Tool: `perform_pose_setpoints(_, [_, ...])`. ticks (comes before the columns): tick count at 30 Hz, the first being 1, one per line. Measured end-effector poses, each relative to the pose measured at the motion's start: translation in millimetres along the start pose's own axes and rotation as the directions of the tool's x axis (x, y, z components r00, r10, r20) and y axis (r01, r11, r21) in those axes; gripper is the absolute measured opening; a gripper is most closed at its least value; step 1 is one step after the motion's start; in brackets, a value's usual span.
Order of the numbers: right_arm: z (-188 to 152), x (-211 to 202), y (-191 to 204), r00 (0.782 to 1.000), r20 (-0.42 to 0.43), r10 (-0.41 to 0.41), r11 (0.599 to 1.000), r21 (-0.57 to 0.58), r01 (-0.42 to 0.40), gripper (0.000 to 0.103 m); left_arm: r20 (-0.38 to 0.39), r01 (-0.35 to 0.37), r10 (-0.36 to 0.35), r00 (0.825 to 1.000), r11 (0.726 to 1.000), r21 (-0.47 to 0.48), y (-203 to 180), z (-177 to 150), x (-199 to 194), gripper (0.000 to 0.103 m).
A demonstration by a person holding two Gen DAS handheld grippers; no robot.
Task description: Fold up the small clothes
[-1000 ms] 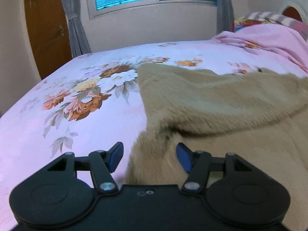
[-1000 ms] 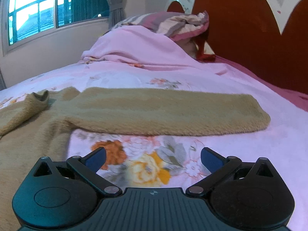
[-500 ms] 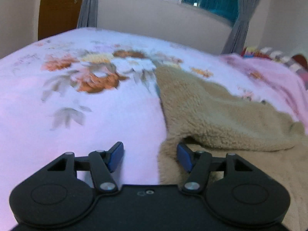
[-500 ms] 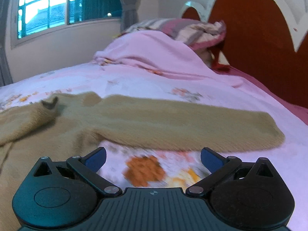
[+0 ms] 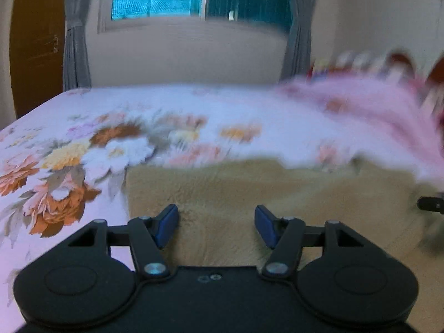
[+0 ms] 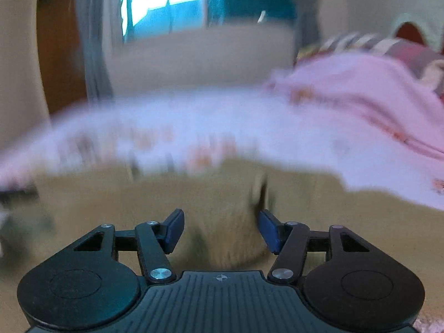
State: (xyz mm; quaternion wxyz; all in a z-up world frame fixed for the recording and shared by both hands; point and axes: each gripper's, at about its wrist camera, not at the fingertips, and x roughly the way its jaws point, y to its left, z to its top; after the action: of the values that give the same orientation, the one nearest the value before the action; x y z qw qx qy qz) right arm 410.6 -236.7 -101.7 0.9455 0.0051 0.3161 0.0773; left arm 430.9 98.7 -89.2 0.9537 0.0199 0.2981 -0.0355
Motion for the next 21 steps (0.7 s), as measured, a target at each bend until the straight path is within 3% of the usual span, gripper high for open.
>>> perform_pose_setpoints(1, [-9, 21, -8, 0.995, -0.088, -0.047, 0.999, -0.007, 0.047, 0.060, -0.038, -0.034, 0.033, 0.999, 0.999, -0.006, 7, -10, 13, 0.064])
perform_pose_setpoints(3, [-12, 24, -32, 0.996, -0.091, 0.028, 0.997, 0.079, -0.021, 0.061, -0.002, 0.017, -0.017, 1.000, 0.997, -0.079, 22, -14, 7, 0.063])
perform_pose_setpoints(4, [-6, 16, -35, 0.998, -0.059, 0.021, 0.997, 0.070, -0.017, 0.061, 0.030, -0.001, 0.003, 1.000, 0.998, -0.064, 22, -13, 0, 0.061])
perform_pose_setpoints(6, [10, -4, -34, 0.995, 0.097, 0.008, 0.999, 0.042, -0.012, 0.061, 0.100, -0.026, 0.029, 0.995, 0.999, -0.033, 18, -5, -11, 0.062])
perform_pose_setpoints(8, [26, 3, -32, 0.990, 0.135, 0.030, 0.998, 0.048, -0.036, 0.061, 0.129, 0.002, 0.002, 0.992, 1.000, -0.028, 11, 7, -7, 0.062])
perform_pose_setpoints(10, [38, 33, -32, 0.997, 0.076, 0.031, 0.998, 0.053, -0.035, 0.061, 0.095, -0.031, 0.030, 0.995, 0.999, 0.010, 1, 13, 13, 0.063])
perform_pose_setpoints(12, [33, 72, -35, 0.999, -0.046, -0.012, 0.997, 0.079, 0.016, 0.064, -0.025, -0.059, 0.060, 0.998, 0.998, 0.034, -3, 9, 44, 0.065])
perform_pose_setpoints(13, [28, 84, -44, 0.997, -0.070, 0.012, 0.994, 0.110, -0.005, 0.072, -0.020, -0.045, 0.046, 0.999, 0.998, 0.031, -1, 4, 48, 0.066])
perform_pose_setpoints(15, [29, 82, -52, 0.998, -0.062, 0.023, 0.993, 0.118, -0.015, 0.075, -0.003, -0.040, 0.040, 0.999, 0.999, 0.010, 6, 6, 39, 0.066])
perform_pose_setpoints(19, [32, 34, -57, 0.996, 0.088, 0.004, 0.991, 0.130, -0.016, 0.075, 0.110, -0.026, 0.034, 0.993, 0.997, -0.071, 18, 0, -5, 0.066])
perform_pose_setpoints(21, [31, 26, -56, 0.992, 0.122, 0.024, 0.994, 0.107, -0.037, 0.066, 0.138, -0.044, 0.053, 0.989, 0.997, -0.065, 14, -5, -18, 0.066])
